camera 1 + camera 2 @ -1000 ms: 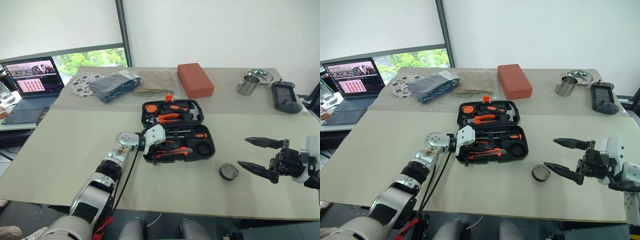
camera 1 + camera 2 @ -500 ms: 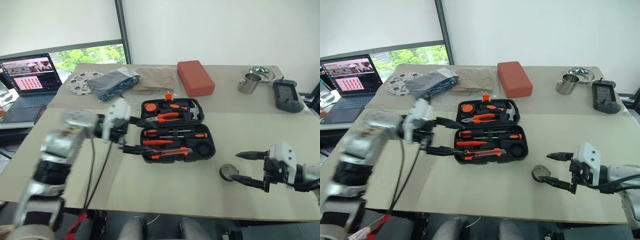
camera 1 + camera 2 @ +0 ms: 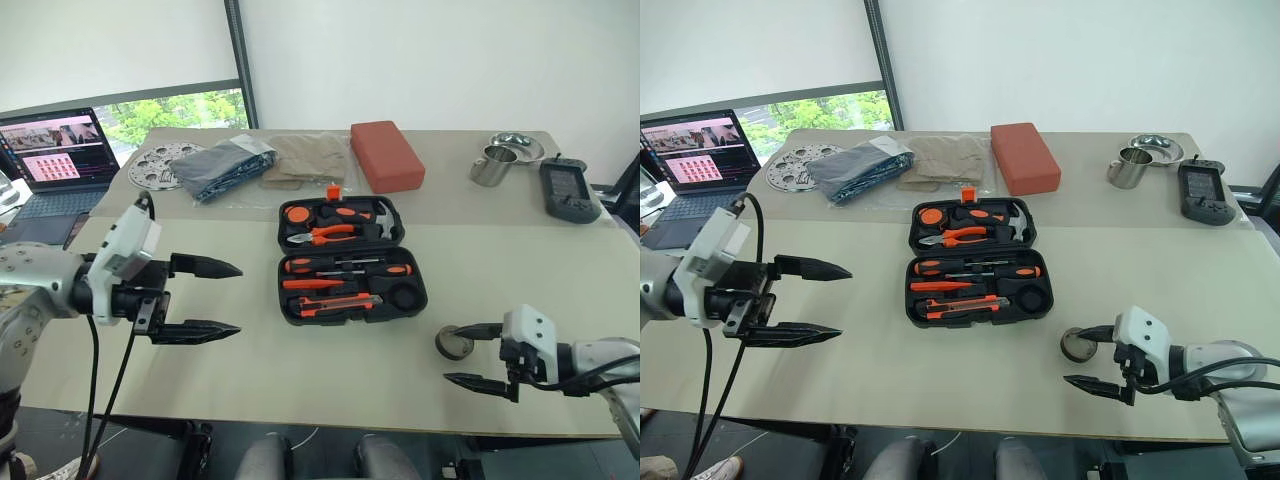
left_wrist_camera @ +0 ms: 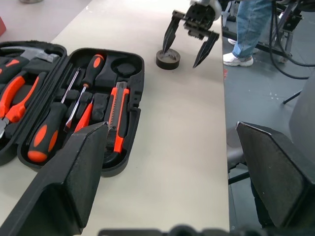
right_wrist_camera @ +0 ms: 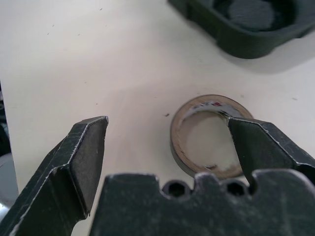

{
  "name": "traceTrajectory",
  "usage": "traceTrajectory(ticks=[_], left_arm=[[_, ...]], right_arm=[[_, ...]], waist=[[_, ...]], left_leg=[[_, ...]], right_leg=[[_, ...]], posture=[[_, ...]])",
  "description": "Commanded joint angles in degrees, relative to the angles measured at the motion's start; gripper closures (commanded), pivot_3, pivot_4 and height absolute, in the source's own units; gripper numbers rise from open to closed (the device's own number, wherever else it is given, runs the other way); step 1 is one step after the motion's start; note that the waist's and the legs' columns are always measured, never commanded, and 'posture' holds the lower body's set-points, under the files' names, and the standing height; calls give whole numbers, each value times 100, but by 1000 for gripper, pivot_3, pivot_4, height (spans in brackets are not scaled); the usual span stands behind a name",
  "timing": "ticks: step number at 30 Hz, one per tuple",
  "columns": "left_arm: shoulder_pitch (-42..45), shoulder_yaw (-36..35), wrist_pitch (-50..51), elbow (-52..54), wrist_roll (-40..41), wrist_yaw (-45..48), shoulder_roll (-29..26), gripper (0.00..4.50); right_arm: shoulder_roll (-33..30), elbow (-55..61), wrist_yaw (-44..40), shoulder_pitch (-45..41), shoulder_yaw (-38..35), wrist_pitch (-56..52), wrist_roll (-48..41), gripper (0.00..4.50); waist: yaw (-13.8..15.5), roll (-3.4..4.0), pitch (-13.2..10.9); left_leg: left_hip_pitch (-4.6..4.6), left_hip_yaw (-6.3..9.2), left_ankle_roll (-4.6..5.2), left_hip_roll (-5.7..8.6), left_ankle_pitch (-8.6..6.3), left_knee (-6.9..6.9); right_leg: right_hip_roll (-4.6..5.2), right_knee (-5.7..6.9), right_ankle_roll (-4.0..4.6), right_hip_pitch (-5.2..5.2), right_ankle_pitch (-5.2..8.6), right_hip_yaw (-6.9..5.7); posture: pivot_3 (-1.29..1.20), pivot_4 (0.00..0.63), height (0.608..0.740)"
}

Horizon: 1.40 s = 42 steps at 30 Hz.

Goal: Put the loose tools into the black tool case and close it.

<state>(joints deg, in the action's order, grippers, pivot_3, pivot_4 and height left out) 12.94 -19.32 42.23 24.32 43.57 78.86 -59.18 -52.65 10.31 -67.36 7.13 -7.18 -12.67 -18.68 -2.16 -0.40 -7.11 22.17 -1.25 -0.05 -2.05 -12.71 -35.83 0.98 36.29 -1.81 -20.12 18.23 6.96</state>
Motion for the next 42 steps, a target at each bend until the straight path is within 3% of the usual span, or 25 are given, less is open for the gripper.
traceTrajectory(ticks=[1, 10, 14, 19, 31, 42], left_arm=[[-120, -139, -154, 96, 0, -39, -157, 0], [-121, -137, -205, 132, 86, -201, -145, 0], [-104, -118, -212, 146, 96, -264, -134, 0], [-109, -119, -207, 176, 112, -340, -128, 0], [-310, -290, -127, 404, 229, -597, -202, 0], [-631, -544, -132, 545, 242, -773, -261, 0]], right_arm=[[-4, -9, 43, -190, 113, 7, 92, 1524], [41, -91, -2, -361, 176, 52, 81, 4468], [58, -114, -27, -440, 134, 81, 36, 4468], [172, -126, 93, -1279, 100, -78, -118, 4468], [671, -946, 59, -2800, 1125, 18, 398, 4468], [842, -1219, -118, -3128, 1381, 82, 554, 4468]], waist=[[-6, 0, 0], [-10, 2, 1], [-22, 3, 1], [-56, 2, -2], [-25, 1, -2], [-50, 2, -3]], left_leg=[[0, 0, 0, 0, 0, 1], [1, -1, 0, 1, 0, 1], [0, -2, 0, 2, 0, 1], [-3, -5, 0, 2, 0, 0], [-11, -9, 0, 0, 0, 7], [-23, -12, 0, -1, 0, 7]], right_leg=[[0, 0, 2, -1, -1, 0], [0, 0, 19, -2, -11, -1], [0, 1, 20, -2, -11, 0], [-1, 5, 22, -4, -12, 4], [3, 19, 36, -11, -16, -1], [6, 42, 42, -14, -12, -4]], posture=[[0, 150, 740], [0, 150, 740], [0, 150, 740], [0, 150, 740], [0, 150, 740], [0, 150, 740]])
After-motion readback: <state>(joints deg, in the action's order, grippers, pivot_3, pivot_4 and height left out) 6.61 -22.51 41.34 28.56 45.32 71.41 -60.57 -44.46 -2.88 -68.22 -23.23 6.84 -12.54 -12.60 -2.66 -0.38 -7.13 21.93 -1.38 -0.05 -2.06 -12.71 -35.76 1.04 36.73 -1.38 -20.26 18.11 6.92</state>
